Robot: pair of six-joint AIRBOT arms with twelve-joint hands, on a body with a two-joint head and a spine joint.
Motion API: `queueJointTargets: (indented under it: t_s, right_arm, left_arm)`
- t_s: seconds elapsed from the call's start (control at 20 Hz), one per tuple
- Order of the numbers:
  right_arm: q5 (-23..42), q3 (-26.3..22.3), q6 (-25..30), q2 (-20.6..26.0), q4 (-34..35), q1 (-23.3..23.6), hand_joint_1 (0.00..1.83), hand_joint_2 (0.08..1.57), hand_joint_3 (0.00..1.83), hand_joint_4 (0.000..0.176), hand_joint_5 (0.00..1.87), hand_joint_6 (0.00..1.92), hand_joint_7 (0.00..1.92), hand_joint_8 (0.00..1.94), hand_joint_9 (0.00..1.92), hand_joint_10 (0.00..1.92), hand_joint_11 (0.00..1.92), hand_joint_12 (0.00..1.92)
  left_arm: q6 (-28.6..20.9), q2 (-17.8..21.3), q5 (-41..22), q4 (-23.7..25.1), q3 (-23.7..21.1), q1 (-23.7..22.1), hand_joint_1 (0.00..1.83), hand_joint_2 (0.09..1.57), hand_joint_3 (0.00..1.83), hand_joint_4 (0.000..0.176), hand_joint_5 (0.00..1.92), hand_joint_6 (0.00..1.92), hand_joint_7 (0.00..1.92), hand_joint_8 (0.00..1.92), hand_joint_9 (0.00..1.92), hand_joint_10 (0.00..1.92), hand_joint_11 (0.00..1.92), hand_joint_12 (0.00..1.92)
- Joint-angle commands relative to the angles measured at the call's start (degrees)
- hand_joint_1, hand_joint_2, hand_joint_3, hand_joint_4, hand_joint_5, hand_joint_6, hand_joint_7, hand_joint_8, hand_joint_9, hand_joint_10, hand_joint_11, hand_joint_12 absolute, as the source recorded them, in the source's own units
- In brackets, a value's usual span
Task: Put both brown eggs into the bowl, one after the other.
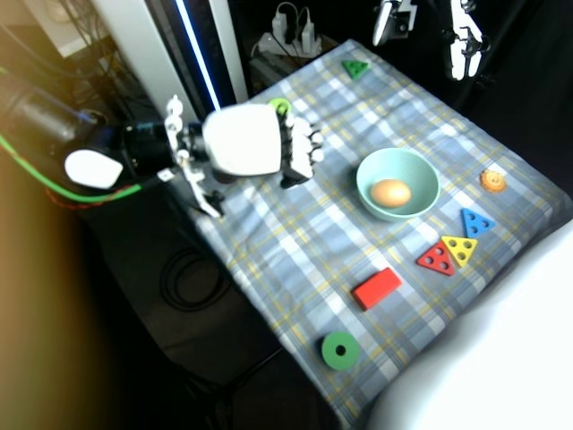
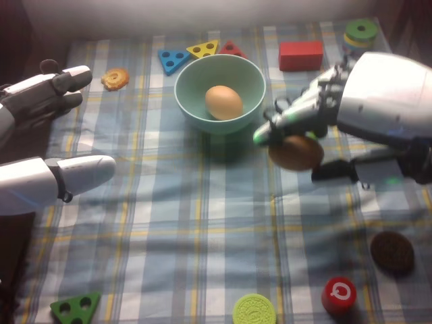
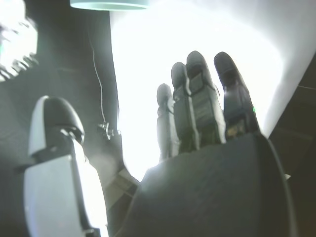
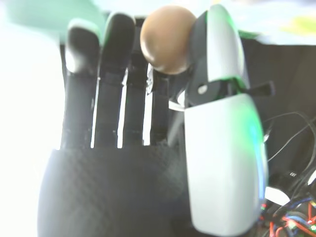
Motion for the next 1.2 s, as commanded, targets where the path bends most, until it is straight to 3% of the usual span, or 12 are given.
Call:
queueJointTargets:
  t_s: [0.0, 0.1, 0.15, 0.25, 0.3, 0.35, 0.45, 0.5, 0.6, 0.75, 1.0, 1.15]
  right_arm:
    - [6.9, 0.4, -1.3, -0.3, 3.3, 1.3, 1.25, 1.15, 0.0, 0.0, 0.92, 0.86, 0.92, 1.36, 0.93, 1.4, 0.94, 1.62]
    - [7.0, 1.5, -4.0, -1.4, 5.6, 3.3, 1.24, 1.19, 0.0, 0.0, 0.86, 0.93, 0.84, 1.51, 0.96, 1.78, 1.07, 1.88]
    - [7.0, 2.5, -4.7, -2.4, 6.7, 4.4, 1.22, 1.15, 0.0, 0.0, 0.94, 0.9, 0.89, 1.39, 0.89, 1.5, 0.91, 1.72]
    - [6.7, 5.0, -4.8, -4.9, 8.7, 6.4, 1.27, 1.09, 0.0, 0.0, 1.14, 0.5, 1.01, 1.21, 0.92, 1.34, 0.82, 1.65]
    - [6.1, 6.0, -4.9, -6.2, 9.4, 7.1, 1.27, 1.02, 0.0, 0.0, 1.22, 0.51, 1.19, 0.74, 0.9, 0.98, 0.6, 1.46]
    - [5.3, 7.0, -4.9, -7.6, 9.8, 7.6, 1.26, 1.01, 0.0, 0.033, 1.23, 0.55, 1.22, 0.63, 0.97, 0.77, 0.63, 1.32]
    - [3.9, 8.6, -5.0, -9.8, 10.1, 8.4, 1.26, 1.02, 0.0, 0.041, 1.24, 0.53, 1.2, 0.66, 1.03, 0.7, 0.72, 1.29]
    - [3.0, 9.3, -5.2, -10.9, 10.1, 8.9, 1.25, 1.04, 0.0, 0.002, 1.26, 0.46, 1.07, 0.93, 0.94, 0.94, 0.71, 1.48]
    - [0.1, 11.0, -6.4, -12.9, 10.3, 10.5, 1.25, 1.04, 0.0, 0.011, 1.23, 0.52, 1.07, 0.93, 0.92, 0.99, 0.65, 1.51]
    - [-4.4, 14.6, -6.4, -15.8, 10.3, 12.8, 1.23, 1.08, 0.0, 0.034, 1.09, 0.84, 1.03, 0.89, 0.87, 0.44, 0.31, 1.12]
    - [-8.9, 18.4, -6.5, -19.0, 10.2, 14.4, 1.23, 1.09, 0.0, 0.013, 1.08, 0.77, 0.99, 1.03, 0.72, 0.76, 0.0, 1.36]
    - [-10.6, 18.6, -8.7, -19.4, 10.3, 14.7, 1.24, 1.09, 0.0, 0.0, 1.0, 0.81, 1.08, 0.95, 0.84, 0.74, 0.41, 1.39]
  left_arm:
    - [-0.9, 0.0, -7.0, 1.2, 0.5, -0.2, 0.82, 0.85, 0.0, 0.14, 0.32, 0.0, 0.47, 0.0, 0.46, 0.01, 0.0, 0.7]
    - [-1.1, -0.1, -6.7, 1.3, 0.7, -0.2, 0.78, 0.86, 0.01, 0.141, 0.31, 0.01, 0.47, 0.0, 0.44, 0.0, 0.0, 0.69]
    - [-1.3, -0.1, -6.6, 1.4, 0.8, -0.2, 0.72, 0.88, 0.01, 0.062, 0.42, 0.01, 0.42, 0.0, 0.4, 0.0, 0.0, 0.59]
    - [-1.9, -0.2, -6.4, 1.7, 1.3, -0.2, 0.71, 0.88, 0.01, 0.089, 0.39, 0.0, 0.41, 0.0, 0.4, 0.0, 0.0, 0.58]
    - [-2.4, -0.3, -6.2, 1.9, 1.6, -0.3, 0.71, 0.89, 0.01, 0.107, 0.38, 0.0, 0.41, 0.0, 0.39, 0.0, 0.0, 0.58]
    - [-3.3, -0.5, -6.0, 2.1, 2.0, -0.3, 0.71, 0.89, 0.01, 0.128, 0.35, 0.0, 0.41, 0.0, 0.39, 0.0, 0.0, 0.58]
    - [-5.0, -0.8, -5.6, 2.5, 2.7, -0.3, 0.73, 0.89, 0.0, 0.14, 0.33, 0.0, 0.41, 0.0, 0.39, 0.0, 0.0, 0.54]
    - [-5.7, -0.8, -5.5, 2.6, 2.9, -0.3, 0.74, 0.89, 0.0, 0.155, 0.29, 0.0, 0.4, 0.0, 0.38, 0.0, 0.0, 0.51]
    - [-6.1, -0.7, -5.4, 2.7, 3.2, -0.3, 0.73, 0.89, 0.0, 0.144, 0.3, 0.0, 0.39, 0.0, 0.37, 0.0, 0.0, 0.51]
    - [-6.1, -0.7, -5.1, 3.0, 3.5, -0.6, 0.66, 0.91, 0.0, 0.168, 0.26, 0.0, 0.42, 0.0, 0.4, 0.0, 0.0, 0.61]
    - [-6.4, -1.0, -4.3, 3.6, 4.2, -1.4, 0.7, 0.91, 0.0, 0.142, 0.31, 0.0, 0.44, 0.0, 0.41, 0.0, 0.0, 0.68]
    - [-7.6, -1.1, -4.3, 3.7, 4.5, -1.4, 0.71, 0.91, 0.0, 0.115, 0.34, 0.0, 0.42, 0.0, 0.4, 0.0, 0.0, 0.65]
